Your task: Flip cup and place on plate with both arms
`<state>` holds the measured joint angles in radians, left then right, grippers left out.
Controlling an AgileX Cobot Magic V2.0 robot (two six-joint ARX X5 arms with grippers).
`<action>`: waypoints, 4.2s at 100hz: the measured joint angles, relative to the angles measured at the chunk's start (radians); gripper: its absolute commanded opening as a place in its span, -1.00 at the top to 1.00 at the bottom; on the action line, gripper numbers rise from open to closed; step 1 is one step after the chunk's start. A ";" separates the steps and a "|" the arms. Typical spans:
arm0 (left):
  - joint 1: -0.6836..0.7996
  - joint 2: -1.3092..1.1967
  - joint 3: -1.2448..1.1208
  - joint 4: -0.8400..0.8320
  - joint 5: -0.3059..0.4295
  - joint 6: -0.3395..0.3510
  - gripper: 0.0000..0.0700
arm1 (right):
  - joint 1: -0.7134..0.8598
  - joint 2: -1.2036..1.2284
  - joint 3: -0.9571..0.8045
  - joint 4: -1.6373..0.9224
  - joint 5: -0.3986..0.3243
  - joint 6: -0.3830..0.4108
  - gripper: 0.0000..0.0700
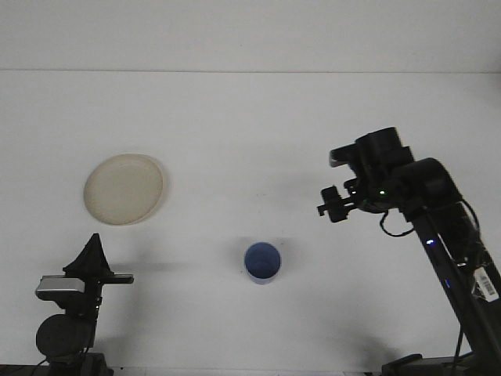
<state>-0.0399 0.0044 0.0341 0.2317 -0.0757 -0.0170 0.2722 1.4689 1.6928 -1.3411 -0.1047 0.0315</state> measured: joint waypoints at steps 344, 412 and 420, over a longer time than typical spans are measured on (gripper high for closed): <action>-0.006 0.781 0.995 -1.122 0.003 -0.045 0.97 | -0.258 -1.085 -1.110 0.980 0.004 0.024 -0.22; -0.021 0.790 1.065 -1.227 0.031 -0.063 -0.69 | -0.258 -1.085 -1.110 0.985 0.004 0.024 -0.22; -0.045 0.814 1.115 -1.250 0.085 -0.064 -0.67 | -0.258 -1.085 -1.110 0.985 0.004 0.024 -0.22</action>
<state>-0.0853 0.8188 1.1492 -1.0183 0.0097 -0.0814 0.0139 0.3843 0.5827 -0.3565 -0.1005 0.0555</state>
